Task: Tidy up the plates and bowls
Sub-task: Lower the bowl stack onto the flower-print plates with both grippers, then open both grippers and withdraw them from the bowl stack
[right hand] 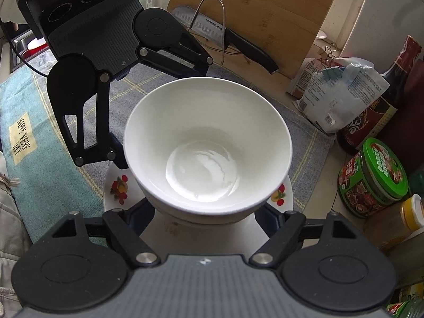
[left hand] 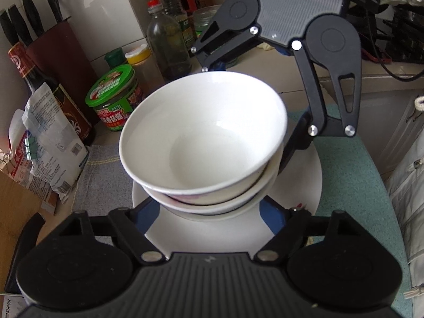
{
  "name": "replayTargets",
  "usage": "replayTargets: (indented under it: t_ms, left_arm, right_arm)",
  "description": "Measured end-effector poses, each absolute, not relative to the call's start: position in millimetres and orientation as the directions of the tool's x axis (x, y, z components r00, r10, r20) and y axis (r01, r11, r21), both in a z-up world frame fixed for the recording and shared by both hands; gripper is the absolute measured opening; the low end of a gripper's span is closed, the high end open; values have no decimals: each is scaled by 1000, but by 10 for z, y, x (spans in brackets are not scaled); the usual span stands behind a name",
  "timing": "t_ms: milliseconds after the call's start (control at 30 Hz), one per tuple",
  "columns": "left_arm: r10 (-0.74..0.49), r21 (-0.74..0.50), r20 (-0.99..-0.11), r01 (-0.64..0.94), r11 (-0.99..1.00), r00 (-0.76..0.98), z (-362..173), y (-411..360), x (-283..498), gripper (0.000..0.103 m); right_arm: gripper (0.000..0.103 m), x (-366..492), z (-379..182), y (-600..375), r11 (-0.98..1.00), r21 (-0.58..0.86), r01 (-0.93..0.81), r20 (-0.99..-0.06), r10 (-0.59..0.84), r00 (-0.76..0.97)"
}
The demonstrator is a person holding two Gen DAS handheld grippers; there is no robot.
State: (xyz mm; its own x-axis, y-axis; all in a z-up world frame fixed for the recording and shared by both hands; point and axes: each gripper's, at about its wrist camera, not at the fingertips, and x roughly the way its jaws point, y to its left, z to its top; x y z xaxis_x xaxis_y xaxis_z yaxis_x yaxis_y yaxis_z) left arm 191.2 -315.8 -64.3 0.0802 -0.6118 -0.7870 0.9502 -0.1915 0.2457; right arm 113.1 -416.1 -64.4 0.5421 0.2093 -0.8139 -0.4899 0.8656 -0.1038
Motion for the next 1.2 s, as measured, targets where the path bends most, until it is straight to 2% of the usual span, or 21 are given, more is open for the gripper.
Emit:
replayTargets:
  t_ms: [33,67,333,567,667,867,1067,1200]
  left_arm:
    - [-617,274,-780,942,-192,101,-647,-3143,1887,95]
    - [-621,295,-775,935,-196,115,-653,-3123,1864,95]
    - [-630,339,-741,940,-50,233,-577,-2887,1785,95]
    - [-636,229,-681,931,286,363,-287,-2546,1706,96]
    - [-644,197,-643,902,385,415,-175,-2378,1574,102]
    - [-583,225,-544,774,592,604,-122,-2127,1220,102]
    - [-487,118,-601,673,730,633,-167,-1944,1116,102]
    - [-370,58,-706,570,820,604,-152,-1854,1110,102]
  right_arm:
    - [101,1120,-639,-4157,866,-120,-485,-807,199,555]
    - [103,1105,-632,-4143,864,-141,-483,-801,187,568]
    - [103,994,-612,-4098,851,-179,-493,-792,173,586]
    - [103,807,-541,-4084,856,-203,-475,-772,159,616]
    - [103,726,-486,-4076,889,-192,-416,-766,129,629]
    - [103,560,-413,-4093,982,-85,-167,-761,44,647]
    - [103,470,-421,-3963,992,57,114,-776,-28,631]
    - [103,428,-413,-3800,960,139,243,-794,-39,607]
